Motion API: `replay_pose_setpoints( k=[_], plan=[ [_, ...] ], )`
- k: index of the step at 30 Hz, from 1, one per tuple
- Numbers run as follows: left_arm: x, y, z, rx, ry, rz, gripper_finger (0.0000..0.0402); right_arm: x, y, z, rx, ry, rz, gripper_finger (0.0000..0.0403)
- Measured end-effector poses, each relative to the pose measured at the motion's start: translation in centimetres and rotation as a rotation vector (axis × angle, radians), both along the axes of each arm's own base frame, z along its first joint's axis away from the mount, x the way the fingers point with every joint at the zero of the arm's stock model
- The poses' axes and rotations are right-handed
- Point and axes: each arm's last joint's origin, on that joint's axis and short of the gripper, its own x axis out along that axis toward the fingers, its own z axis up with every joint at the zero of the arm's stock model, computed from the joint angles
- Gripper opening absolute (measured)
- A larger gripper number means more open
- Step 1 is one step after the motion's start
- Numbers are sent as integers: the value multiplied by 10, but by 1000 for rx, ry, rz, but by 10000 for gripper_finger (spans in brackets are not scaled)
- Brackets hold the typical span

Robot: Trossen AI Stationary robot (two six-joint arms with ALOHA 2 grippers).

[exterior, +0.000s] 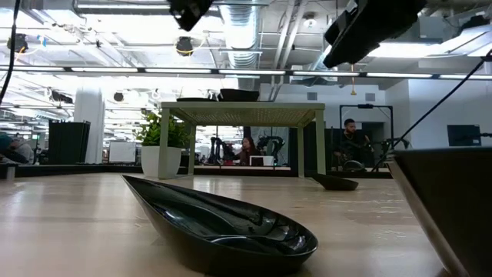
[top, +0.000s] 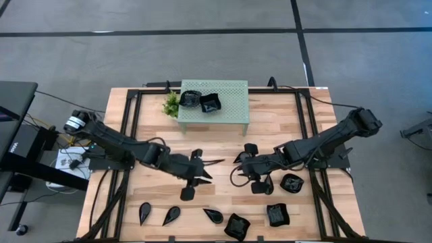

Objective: Pick & Place Mini shaped plates
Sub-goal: Stack the distorted square plate on top of the other distorted square plates on the shelf

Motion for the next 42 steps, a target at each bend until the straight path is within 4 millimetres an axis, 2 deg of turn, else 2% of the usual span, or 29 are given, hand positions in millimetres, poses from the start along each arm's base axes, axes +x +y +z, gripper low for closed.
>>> replay_pose_setpoints(
  k=[3,10,13,17,19,25,34,42],
  plan=[
    [-4,-5,-5,18,2,46,76,6,4,-2,58,-22,-29,79],
    [-6,-5,-3,19,-3,61,76,14,10,-25,168,105,-44,79],
    [-8,-4,-2,21,2,59,76,17,21,-37,253,164,-46,79],
    [-10,-4,-2,25,13,53,76,18,45,-56,266,224,10,79],
    [-10,-4,-2,25,13,53,76,21,62,-58,239,218,77,79],
    [-10,-3,-1,25,13,55,76,34,110,-51,126,213,271,79],
    [-10,-3,-1,21,14,60,76,34,170,-33,-4,468,326,79],
    [-10,-3,-1,-20,22,89,76,44,195,-49,-112,519,430,79]
  ],
)
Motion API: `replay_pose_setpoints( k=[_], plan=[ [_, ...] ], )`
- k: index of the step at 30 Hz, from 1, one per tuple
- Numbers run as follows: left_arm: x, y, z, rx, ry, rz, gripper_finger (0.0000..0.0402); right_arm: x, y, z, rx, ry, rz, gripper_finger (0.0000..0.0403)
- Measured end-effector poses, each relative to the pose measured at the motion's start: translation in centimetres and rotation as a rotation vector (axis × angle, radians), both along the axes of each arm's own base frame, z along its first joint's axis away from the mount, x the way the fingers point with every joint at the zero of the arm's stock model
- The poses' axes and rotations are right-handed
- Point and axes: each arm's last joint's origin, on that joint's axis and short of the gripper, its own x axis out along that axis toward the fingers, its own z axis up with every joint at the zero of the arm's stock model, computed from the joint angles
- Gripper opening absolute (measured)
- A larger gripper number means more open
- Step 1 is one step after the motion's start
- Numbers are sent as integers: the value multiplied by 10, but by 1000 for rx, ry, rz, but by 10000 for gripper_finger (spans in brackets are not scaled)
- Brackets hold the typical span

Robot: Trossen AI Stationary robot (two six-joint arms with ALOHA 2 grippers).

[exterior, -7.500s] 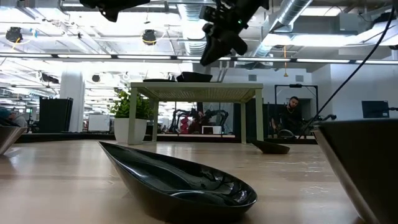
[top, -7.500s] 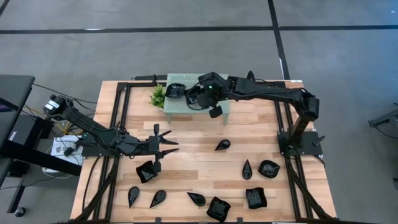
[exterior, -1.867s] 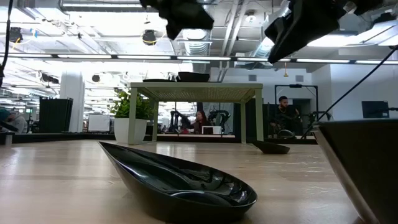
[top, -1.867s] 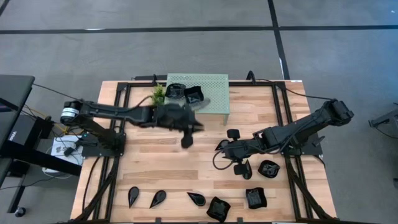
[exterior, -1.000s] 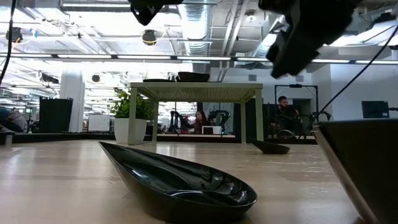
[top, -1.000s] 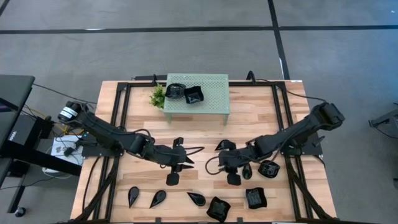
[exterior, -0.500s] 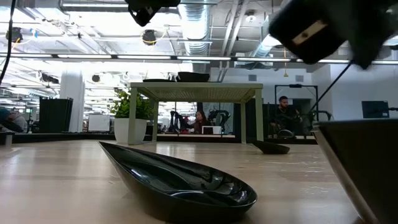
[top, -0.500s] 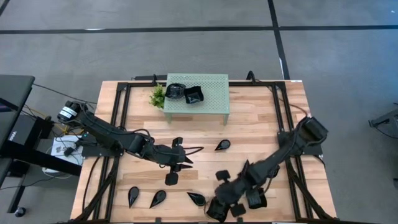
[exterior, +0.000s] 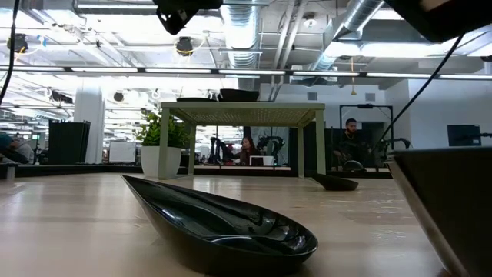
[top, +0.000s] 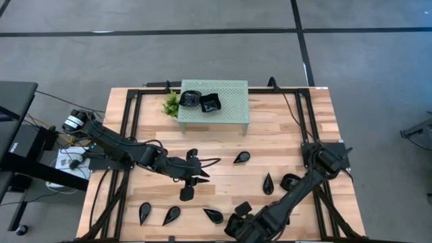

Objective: Pick & Place Mini shaped plates
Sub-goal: Stack the distorted square plate on top of the other distorted square plates on the shelf

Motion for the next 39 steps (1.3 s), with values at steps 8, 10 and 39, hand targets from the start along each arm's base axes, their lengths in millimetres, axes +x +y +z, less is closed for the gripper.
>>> replay_pose_setpoints(
  k=[8,10,39],
  plan=[
    [0,0,0,-1,0,0,76,6,3,-1,6,-11,-3,79],
    [0,0,0,-1,-1,0,76,5,3,-1,2,-7,-3,79],
    [0,0,0,1,-2,-3,76,6,7,-22,-163,-90,71,75]
  ],
)
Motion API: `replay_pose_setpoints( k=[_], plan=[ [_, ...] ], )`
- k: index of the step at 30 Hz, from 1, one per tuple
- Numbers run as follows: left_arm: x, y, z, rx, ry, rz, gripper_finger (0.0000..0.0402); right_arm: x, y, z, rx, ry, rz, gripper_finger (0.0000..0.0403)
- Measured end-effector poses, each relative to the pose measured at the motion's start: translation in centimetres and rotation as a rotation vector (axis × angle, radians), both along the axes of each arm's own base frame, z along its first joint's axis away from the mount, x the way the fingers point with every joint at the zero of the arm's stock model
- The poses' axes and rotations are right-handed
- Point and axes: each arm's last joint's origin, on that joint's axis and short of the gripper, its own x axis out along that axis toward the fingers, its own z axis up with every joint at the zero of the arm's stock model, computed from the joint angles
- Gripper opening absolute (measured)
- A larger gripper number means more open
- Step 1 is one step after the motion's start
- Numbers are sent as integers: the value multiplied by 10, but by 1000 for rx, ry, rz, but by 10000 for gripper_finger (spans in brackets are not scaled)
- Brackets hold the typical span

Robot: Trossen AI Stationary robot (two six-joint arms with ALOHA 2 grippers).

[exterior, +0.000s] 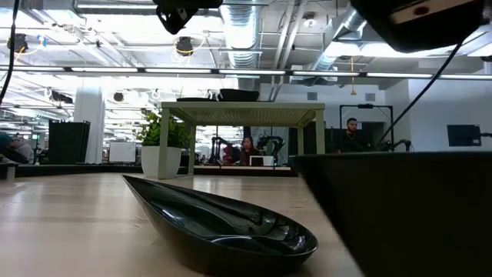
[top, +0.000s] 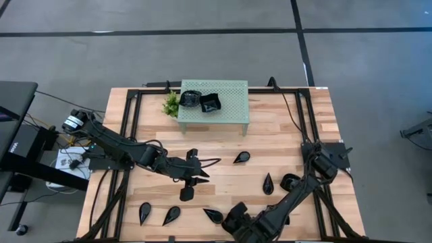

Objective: Pick & Place Mini shaped plates
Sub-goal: Stack the distorted square plate on top of the other distorted square plates on the shelf

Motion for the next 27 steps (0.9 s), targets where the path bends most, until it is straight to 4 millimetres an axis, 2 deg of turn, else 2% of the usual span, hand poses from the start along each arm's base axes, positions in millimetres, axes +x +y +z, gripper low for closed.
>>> replay_pose_setpoints(
  k=[7,11,15,21,24,27],
  plan=[
    [0,0,1,-1,-3,-1,76,7,-8,0,18,19,-26,9],
    [-5,2,9,-10,-28,-1,76,11,-12,1,40,29,-68,11],
    [-18,8,31,-40,-100,-2,76,12,-20,10,23,22,-106,3],
    [-46,22,68,19,-245,-47,76,12,-43,51,-200,-71,-139,2],
    [-55,27,78,38,-289,-31,76,16,-66,74,-368,-151,-167,3],
    [-60,30,83,40,-306,-29,76,23,-95,96,-464,-197,-179,2]
  ],
)
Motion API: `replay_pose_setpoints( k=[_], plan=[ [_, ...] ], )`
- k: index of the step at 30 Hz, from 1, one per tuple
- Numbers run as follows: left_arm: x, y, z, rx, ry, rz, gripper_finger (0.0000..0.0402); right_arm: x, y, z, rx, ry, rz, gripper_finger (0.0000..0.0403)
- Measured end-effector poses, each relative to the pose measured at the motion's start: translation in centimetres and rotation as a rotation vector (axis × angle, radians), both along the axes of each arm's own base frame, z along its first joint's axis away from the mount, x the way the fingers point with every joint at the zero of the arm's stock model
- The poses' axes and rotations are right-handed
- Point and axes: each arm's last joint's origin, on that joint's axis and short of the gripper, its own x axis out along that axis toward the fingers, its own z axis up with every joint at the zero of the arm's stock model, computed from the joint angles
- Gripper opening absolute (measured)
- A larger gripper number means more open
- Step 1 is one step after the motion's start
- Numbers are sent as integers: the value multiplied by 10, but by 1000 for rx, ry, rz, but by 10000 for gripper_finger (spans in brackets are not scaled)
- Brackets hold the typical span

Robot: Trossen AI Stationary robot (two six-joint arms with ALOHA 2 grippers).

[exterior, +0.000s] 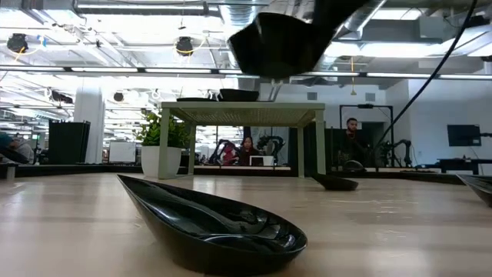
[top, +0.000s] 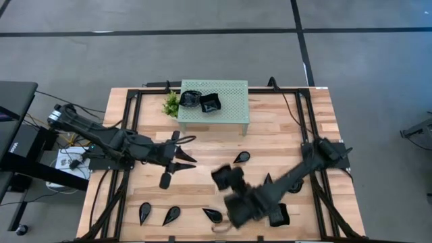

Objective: Pick & Place Mini shaped plates
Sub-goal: Stack the distorted square plate on top of the other distorted square plates on the shelf

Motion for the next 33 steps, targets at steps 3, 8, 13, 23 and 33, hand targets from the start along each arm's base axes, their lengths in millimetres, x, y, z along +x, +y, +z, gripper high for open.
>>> replay_pose_setpoints(
  k=[3,8,13,23,33],
  plan=[
    [-2,1,0,6,8,0,76,8,-35,23,-16,-19,-5,2],
    [-1,0,-5,17,49,2,76,16,-106,62,-3,-118,-112,2],
    [-2,1,-8,28,81,2,76,20,-179,94,-15,-247,-214,2],
    [-3,0,-8,21,82,3,76,35,-274,79,39,-154,-176,3],
    [-3,0,-8,22,83,3,76,44,-287,72,51,-170,-131,12]
  ],
)
